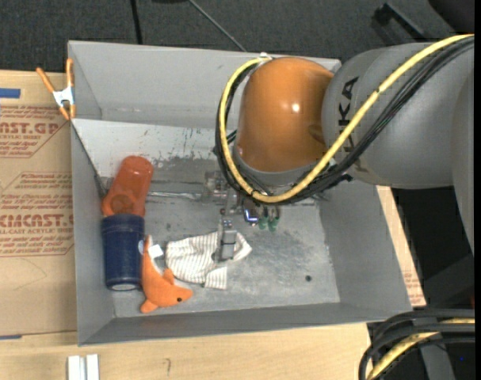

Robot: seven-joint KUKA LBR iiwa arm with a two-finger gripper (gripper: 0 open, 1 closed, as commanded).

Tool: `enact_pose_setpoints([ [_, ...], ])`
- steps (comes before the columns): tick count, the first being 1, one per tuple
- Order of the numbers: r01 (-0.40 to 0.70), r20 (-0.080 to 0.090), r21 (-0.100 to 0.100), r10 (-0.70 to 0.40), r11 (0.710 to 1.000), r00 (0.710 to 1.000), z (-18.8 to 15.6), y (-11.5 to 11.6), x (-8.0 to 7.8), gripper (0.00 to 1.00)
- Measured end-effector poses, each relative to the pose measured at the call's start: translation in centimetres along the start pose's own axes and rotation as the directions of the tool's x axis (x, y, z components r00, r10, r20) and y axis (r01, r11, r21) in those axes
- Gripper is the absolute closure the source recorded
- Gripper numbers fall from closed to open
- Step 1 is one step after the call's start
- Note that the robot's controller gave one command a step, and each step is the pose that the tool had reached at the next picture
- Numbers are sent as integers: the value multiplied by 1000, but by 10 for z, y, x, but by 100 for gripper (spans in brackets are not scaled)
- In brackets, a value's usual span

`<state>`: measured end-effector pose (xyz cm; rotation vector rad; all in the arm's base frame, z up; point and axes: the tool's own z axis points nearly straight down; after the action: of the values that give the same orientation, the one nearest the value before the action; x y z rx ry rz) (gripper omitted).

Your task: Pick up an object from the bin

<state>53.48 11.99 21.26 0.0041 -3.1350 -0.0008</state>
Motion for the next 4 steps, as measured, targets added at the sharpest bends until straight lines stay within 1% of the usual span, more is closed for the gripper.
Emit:
enact_pose_setpoints([
  [1, -2, 8, -1, 2, 1000, 1000, -5, -1, -2, 0],
  [2, 21, 16, -2, -21, 1000, 1000, 37, 0, 1, 0],
  [3, 36, 11, -1, -36, 999, 999, 107, -14, 16, 0],
  [4, -76, 10, -2, 76, 997, 997, 142, -25, -15, 100],
])
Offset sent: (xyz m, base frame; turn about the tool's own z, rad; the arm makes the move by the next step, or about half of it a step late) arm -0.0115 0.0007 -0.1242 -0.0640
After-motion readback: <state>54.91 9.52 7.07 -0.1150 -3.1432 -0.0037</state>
